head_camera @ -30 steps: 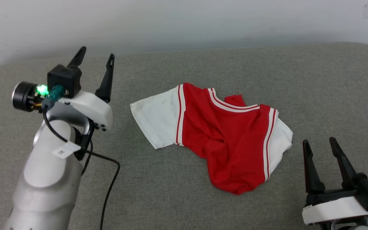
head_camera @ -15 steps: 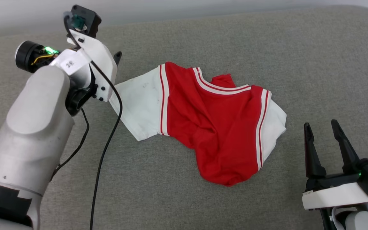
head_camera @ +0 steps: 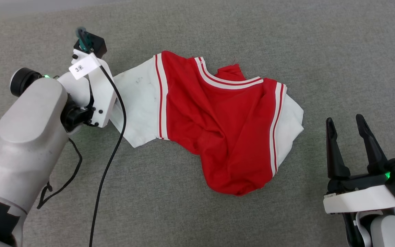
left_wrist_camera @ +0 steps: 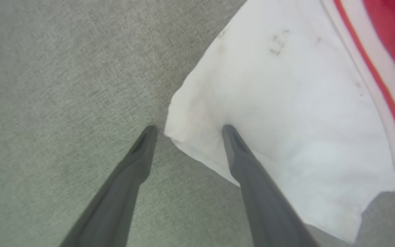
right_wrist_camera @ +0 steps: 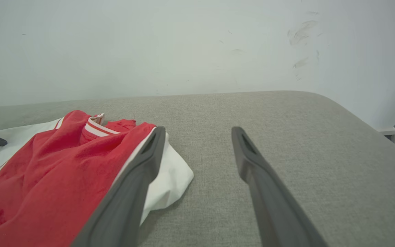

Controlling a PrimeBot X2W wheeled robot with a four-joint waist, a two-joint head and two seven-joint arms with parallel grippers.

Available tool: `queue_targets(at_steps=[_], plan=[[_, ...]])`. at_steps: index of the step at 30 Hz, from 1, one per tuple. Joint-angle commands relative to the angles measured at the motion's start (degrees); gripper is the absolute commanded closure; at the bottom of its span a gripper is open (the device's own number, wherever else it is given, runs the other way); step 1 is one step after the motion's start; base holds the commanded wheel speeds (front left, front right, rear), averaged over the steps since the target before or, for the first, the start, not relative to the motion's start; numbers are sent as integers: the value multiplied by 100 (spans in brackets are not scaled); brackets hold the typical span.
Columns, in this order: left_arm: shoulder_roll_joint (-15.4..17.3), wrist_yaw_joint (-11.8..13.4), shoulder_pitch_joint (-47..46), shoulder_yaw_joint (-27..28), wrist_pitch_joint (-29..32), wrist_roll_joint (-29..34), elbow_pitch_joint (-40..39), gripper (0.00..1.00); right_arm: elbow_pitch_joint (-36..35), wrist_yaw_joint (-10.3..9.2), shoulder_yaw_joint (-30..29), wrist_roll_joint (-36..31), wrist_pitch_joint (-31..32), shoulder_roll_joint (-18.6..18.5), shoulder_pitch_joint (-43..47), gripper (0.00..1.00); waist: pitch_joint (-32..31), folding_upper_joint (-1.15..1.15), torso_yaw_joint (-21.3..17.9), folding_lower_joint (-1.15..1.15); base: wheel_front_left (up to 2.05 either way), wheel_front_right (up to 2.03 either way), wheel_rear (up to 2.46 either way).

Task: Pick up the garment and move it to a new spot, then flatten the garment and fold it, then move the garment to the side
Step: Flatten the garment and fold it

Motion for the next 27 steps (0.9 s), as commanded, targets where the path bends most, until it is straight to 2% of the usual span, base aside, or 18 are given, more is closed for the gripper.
queue_targets(at_steps=[1, 5, 6, 7, 8, 18, 27], plan=[[34, 0, 90, -102, 70, -89, 50, 0, -30, -4, 0, 8, -14, 12, -80, 0, 59, 0, -41, -1, 0, 0, 0], [53, -6, 241, -507, 286, -372, 36, 0, -30, -4, -21, 4, -14, 12, -76, 0, 92, 0, -54, -1, 0, 0, 0], [68, -6, 261, -588, 288, -443, 1, 33, -32, -4, -28, 2, -14, 12, -70, 0, 91, 0, -50, -1, 0, 0, 0], [94, -7, 267, -642, 236, -506, -34, 81, -27, -4, -38, -5, -14, 12, -61, 0, 86, 0, -42, -1, 0, 0, 0], [122, -8, 270, -695, 194, -561, -59, 100, -15, -4, -43, -15, -14, 12, -58, 0, 77, 0, -34, -1, 0, 0, 0], [394, -1, 98, -894, -882, -863, -285, 100, 54, -4, -77, -77, -14, 12, 76, 0, -249, 0, 254, -1, 0, 0, 0], [1014, -1, 385, -876, -1002, -1175, -185, 100, 109, -4, -81, -36, -14, 12, 193, 0, -526, 0, 563, -1, 0, 0, 0]])
